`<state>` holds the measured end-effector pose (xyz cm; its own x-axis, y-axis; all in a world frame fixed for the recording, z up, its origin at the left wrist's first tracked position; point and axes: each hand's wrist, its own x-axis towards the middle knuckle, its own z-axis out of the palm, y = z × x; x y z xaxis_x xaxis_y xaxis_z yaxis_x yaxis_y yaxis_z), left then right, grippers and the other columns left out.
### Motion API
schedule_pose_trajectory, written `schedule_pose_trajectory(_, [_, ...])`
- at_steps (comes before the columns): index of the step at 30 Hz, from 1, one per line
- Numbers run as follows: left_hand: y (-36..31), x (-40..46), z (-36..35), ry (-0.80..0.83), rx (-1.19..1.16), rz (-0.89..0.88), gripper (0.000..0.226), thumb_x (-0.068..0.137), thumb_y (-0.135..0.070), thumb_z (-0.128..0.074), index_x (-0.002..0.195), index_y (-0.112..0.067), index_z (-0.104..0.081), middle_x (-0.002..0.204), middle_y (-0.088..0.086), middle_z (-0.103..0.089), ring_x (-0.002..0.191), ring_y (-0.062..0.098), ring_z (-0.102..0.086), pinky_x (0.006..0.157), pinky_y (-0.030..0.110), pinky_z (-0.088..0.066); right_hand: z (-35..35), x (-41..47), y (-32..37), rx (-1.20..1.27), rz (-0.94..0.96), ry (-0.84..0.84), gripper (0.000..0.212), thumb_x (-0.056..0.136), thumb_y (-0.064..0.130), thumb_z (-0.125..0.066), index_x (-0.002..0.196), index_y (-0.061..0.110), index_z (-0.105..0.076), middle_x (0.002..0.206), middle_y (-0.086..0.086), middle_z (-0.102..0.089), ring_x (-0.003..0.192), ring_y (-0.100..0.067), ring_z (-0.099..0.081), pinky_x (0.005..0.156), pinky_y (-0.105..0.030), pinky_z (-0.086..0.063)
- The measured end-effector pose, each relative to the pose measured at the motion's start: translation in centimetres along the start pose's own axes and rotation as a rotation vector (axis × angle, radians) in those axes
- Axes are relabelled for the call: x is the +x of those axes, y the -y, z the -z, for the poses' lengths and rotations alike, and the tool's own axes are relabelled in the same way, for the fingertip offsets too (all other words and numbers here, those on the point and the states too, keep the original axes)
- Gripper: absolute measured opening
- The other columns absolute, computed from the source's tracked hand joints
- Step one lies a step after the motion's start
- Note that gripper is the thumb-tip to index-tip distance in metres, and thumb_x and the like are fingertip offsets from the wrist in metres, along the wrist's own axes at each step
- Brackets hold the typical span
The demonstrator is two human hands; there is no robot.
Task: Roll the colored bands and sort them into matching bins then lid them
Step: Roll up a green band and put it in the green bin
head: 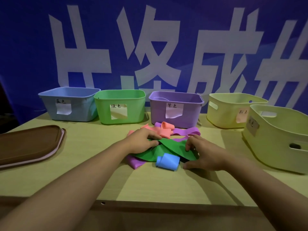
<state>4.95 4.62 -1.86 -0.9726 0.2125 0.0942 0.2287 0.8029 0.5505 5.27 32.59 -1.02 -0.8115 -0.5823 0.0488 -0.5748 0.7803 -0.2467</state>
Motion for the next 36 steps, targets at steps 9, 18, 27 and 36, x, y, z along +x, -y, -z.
schedule_pose_trajectory(9, [-2.9, -0.9, 0.1, 0.009, -0.079, -0.084, 0.051, 0.096, -0.025, -0.067, 0.145, -0.032, -0.056, 0.139, -0.012, -0.053, 0.121, 0.008, -0.053, 0.085, 0.008, -0.038, 4.4, -0.3, 1.2, 0.163, -0.035, -0.134, 0.012, 0.094, 0.029, -0.071, 0.106, 0.025, -0.073, 0.1, 0.01, -0.071, 0.093, -0.009, -0.067, 0.078, -0.025, -0.056])
schedule_pose_trajectory(18, [-6.2, -0.7, -1.8, -0.078, -0.146, -0.154, 0.01, 0.095, -0.039, -0.072, 0.098, -0.029, -0.072, 0.09, -0.006, -0.07, 0.084, 0.013, -0.064, 0.07, 0.028, -0.046, 8.9, 1.4, 5.2, 0.17, -0.038, -0.005, 0.015, 0.09, 0.031, -0.077, 0.102, 0.022, -0.077, 0.097, 0.006, -0.075, 0.093, -0.012, -0.071, 0.081, -0.025, -0.057])
schedule_pose_trajectory(27, [-7.4, -0.5, -1.0, -0.192, -0.265, -0.118, 0.023, 0.08, -0.058, -0.074, 0.086, -0.036, -0.072, 0.082, -0.009, -0.074, 0.082, 0.014, -0.07, 0.078, 0.044, -0.058, 9.7, 1.8, 6.7, 0.274, 0.031, -0.102, 0.017, 0.093, 0.028, -0.074, 0.107, 0.019, -0.075, 0.097, 0.008, -0.074, 0.088, -0.003, -0.069, 0.072, -0.015, -0.051])
schedule_pose_trajectory(36, [-7.5, 0.0, 0.3, -0.39, -0.373, -0.189, 0.044, 0.1, -0.019, -0.062, 0.058, -0.025, -0.056, 0.047, -0.014, -0.044, 0.05, 0.004, -0.035, 0.053, 0.028, -0.03, 10.6, 1.4, 7.2, 0.53, 0.025, -0.258, 0.048, 0.088, 0.063, -0.062, 0.106, 0.021, -0.076, 0.103, 0.004, -0.075, 0.098, -0.012, -0.07, 0.087, -0.03, -0.057])
